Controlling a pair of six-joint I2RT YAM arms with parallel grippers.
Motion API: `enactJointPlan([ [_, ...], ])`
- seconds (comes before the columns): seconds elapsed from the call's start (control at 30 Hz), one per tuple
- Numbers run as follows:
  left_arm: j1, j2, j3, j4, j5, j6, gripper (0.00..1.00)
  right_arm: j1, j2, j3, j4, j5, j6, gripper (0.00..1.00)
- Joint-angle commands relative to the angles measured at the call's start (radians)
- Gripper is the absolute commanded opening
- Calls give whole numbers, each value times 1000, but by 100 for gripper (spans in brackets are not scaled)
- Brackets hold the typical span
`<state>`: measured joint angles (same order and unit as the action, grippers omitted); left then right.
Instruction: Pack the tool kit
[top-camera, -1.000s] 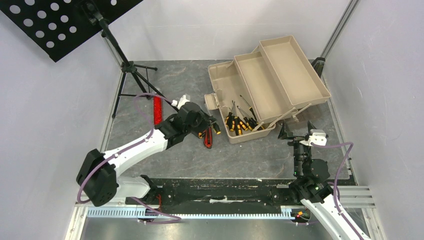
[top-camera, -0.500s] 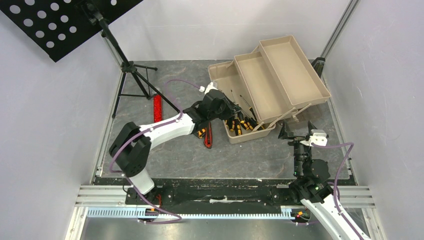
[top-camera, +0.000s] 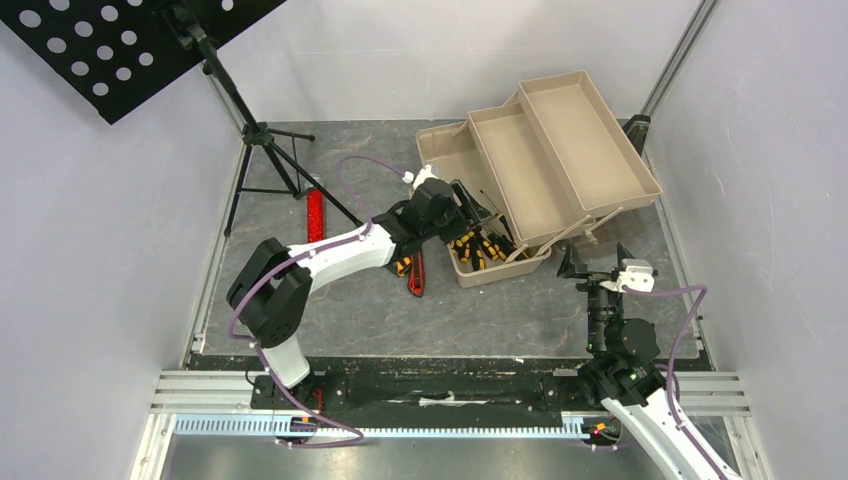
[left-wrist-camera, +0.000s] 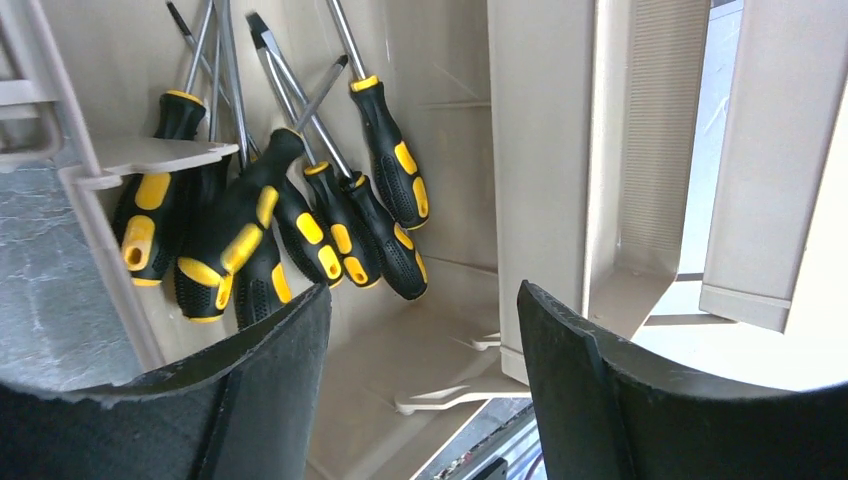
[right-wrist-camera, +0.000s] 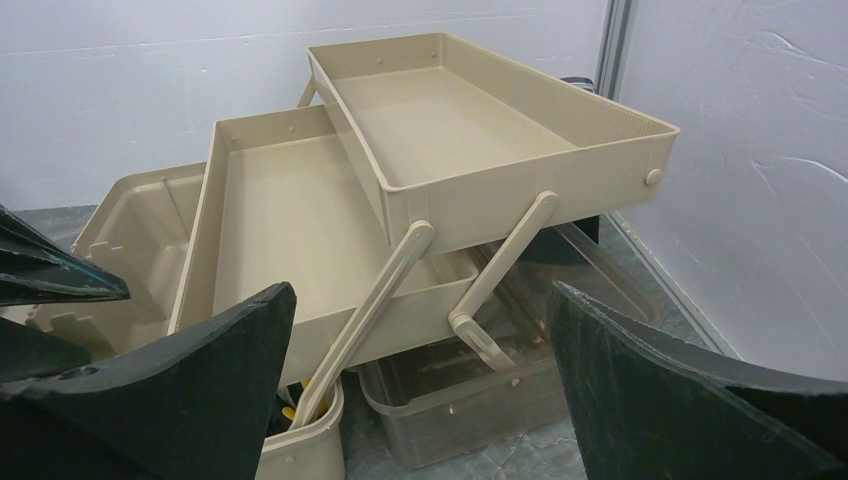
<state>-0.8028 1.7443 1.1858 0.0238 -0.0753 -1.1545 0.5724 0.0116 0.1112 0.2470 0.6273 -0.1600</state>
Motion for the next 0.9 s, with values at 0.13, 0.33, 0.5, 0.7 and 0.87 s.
enactJointPlan([
  [0.13, 7, -190, 0, -152, -169, 131, 74, 6, -41, -4, 36, 15, -16, 98],
  [0.33, 11, -309, -55, -344, -311, 148, 73, 6, -32, -1, 32, 21, -19, 98],
  [0.5, 49, -392, -132, -473, -379, 110, 73, 7, -32, 0, 30, 27, -22, 98],
  [0.7, 139, -440, -196, -541, -354, 108, 72, 6, -25, 2, 29, 26, -20, 98],
  [0.87, 236, -412, -223, -566, -285, 101, 70, 6, -20, -1, 31, 22, -18, 98],
])
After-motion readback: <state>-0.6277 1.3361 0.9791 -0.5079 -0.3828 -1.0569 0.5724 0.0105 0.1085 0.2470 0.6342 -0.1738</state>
